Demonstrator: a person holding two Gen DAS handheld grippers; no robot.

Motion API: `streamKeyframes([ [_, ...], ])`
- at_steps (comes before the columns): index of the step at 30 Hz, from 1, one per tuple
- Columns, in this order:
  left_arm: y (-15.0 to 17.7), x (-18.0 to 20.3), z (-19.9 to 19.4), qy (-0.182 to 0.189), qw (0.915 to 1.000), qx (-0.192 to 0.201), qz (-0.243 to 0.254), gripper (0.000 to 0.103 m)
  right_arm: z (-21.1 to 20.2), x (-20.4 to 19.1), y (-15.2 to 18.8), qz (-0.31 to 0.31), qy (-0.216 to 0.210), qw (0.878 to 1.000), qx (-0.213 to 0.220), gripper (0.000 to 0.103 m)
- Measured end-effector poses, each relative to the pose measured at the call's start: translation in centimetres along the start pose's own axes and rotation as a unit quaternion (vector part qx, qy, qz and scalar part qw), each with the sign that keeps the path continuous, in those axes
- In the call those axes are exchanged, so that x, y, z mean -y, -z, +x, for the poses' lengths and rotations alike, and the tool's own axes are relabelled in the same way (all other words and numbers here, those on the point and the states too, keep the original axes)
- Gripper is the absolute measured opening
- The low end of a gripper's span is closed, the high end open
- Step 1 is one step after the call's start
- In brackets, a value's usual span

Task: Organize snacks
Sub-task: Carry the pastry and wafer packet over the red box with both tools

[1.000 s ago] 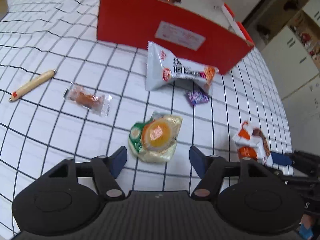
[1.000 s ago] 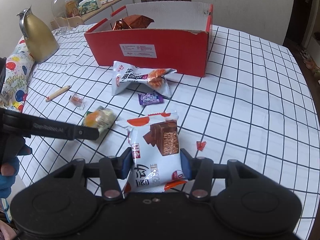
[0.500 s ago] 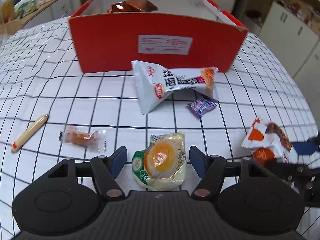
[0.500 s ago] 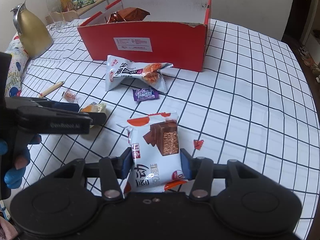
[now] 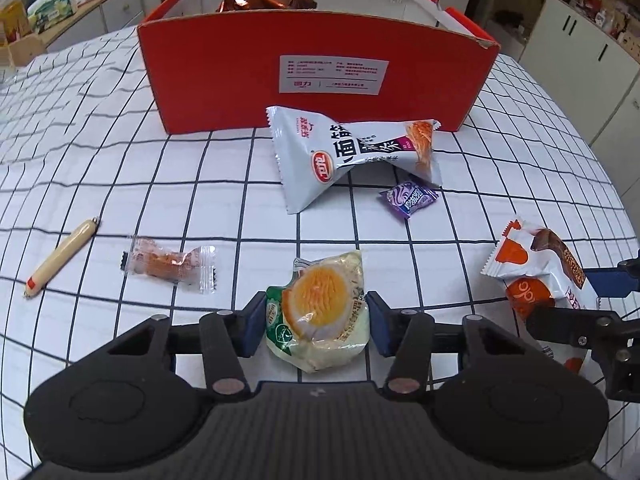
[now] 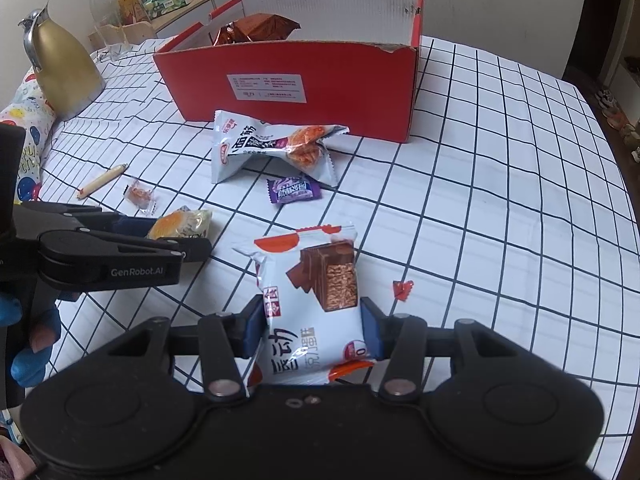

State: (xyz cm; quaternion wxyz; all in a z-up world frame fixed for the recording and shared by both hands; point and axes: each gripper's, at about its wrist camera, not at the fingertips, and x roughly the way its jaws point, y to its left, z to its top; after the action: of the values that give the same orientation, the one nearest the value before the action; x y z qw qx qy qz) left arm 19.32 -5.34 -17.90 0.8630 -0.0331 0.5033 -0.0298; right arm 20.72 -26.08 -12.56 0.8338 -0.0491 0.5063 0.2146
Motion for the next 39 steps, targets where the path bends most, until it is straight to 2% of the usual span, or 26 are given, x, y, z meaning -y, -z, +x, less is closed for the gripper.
streamKeyframes([
  [7, -0.4, -1.1, -1.1, 0.001, 0.9994, -0.006, -0.034, 0.046, -1.0, -0.5, -1.0, -0.003, -0.003, 1.000, 0.022, 0.048],
  [12, -1.5, -1.2, -2.9, -0.018, 0.9991, 0.008, -0.038, 0.046, -2.1, -0.8, -2.2, -0.005, -0.007, 0.999, 0.041, 0.048],
  [15, -2.6, -1.1, -4.3, -0.011, 0.9988, 0.024, -0.042, 0.046, -2.7, -1.0, -3.0, -0.009, -0.008, 0.999, 0.053, 0.048],
  [28, -10.1, -0.1, -8.8, 0.007, 0.9949, 0.096, -0.033, 0.046, -5.1, -1.4, -8.6, -0.036, -0.004, 0.993, 0.113, 0.048],
  [35, -14.0, 0.3, -8.9, -0.002, 0.9925, 0.121, -0.017, 0.046, -5.3, -1.5, -12.6, -0.053, 0.010, 0.988, 0.146, 0.048],
  [39, -16.1, -0.1, -8.0, -0.001, 0.9918, 0.125, -0.024, 0.046, -4.6, -1.3, -14.7, -0.052, 0.014, 0.986, 0.155, 0.048],
])
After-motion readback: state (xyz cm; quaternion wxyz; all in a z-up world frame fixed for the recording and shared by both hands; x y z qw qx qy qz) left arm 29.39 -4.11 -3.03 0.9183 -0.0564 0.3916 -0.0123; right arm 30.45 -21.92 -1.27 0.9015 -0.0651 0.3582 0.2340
